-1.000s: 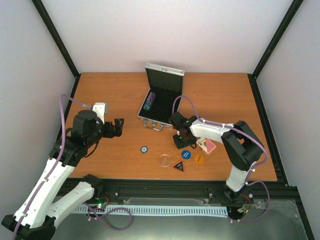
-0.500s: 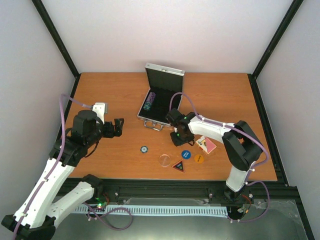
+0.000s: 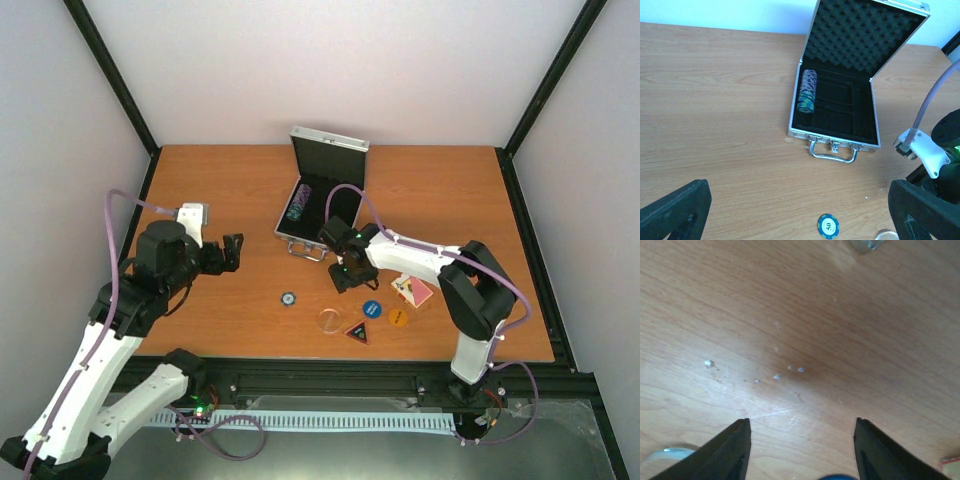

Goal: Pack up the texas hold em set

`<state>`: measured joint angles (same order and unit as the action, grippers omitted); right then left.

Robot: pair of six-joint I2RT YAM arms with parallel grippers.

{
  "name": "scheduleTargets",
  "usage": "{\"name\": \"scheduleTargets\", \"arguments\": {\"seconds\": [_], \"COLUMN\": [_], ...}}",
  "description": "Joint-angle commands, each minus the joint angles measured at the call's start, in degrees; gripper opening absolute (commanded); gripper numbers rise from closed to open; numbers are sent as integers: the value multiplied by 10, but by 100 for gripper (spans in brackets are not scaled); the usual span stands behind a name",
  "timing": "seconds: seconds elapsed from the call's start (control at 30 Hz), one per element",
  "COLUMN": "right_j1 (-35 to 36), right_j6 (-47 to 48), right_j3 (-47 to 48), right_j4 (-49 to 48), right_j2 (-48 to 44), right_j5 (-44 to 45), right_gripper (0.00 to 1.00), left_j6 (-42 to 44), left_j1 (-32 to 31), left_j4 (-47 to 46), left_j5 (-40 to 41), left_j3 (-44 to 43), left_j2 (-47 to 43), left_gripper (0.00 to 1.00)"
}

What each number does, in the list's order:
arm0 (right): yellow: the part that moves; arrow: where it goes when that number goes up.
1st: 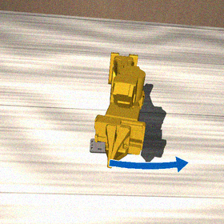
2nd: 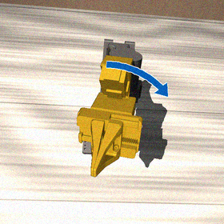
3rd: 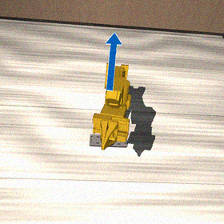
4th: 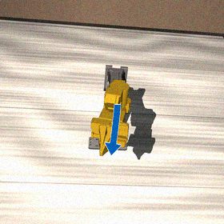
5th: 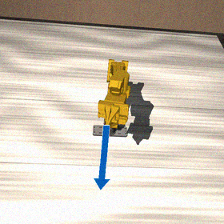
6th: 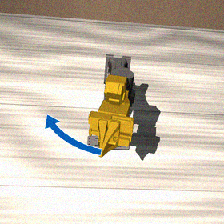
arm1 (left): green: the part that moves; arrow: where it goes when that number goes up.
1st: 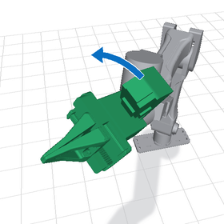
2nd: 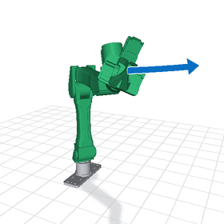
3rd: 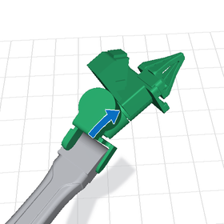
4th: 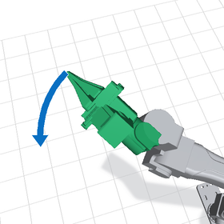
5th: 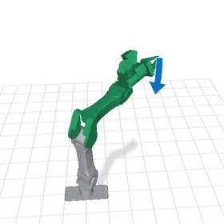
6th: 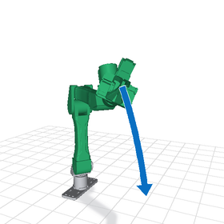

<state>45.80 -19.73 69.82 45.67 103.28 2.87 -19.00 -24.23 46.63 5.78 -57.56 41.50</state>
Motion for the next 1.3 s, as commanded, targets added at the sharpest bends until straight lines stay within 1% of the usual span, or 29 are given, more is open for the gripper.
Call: {"name": "scheduleTargets", "arguments": {"seconds": [0.0,0.07,0.1,0.13,0.27,0.4,0.67,0.8,0.97,1.27], "right_j1": [1,-10,-20,-34,-113,-185,-264,-308,-342,-370], "right_j6": [1,2,2,3,18,35,52,57,65,71], "right_j3": [8,2,-4,-12,-40,-55,-52,-51,-42,-26], "right_j4": [13,14,12,7,-6,-22,-42,-58,-74,-96], "right_j2": [-5,-11,-17,-23,-51,-71,-37,-14,12,51], "right_j5": [54,68,70,69,62,36,56,48,40,24], "right_gripper": [70,91,99,100,100,100,100,100,100,97], "left_j6": [15,14,13,14,14,15,17,15,14,17], "left_j1": [2,2,2,2,2,2,2,2,2,2], "left_j4": [17,18,18,17,17,16,17,20,20,20], "left_j5": [12,10,10,9,8,6,5,5,-2,3], "left_j3": [-22,-19,-19,-18,-18,-18,-17,-16,-17,-17], "left_j2": [-11,-14,-15,-15,-18,-18,-22,-28,-24,-19], "left_gripper": [100,100,100,100,100,100,100,100,100,100]}}
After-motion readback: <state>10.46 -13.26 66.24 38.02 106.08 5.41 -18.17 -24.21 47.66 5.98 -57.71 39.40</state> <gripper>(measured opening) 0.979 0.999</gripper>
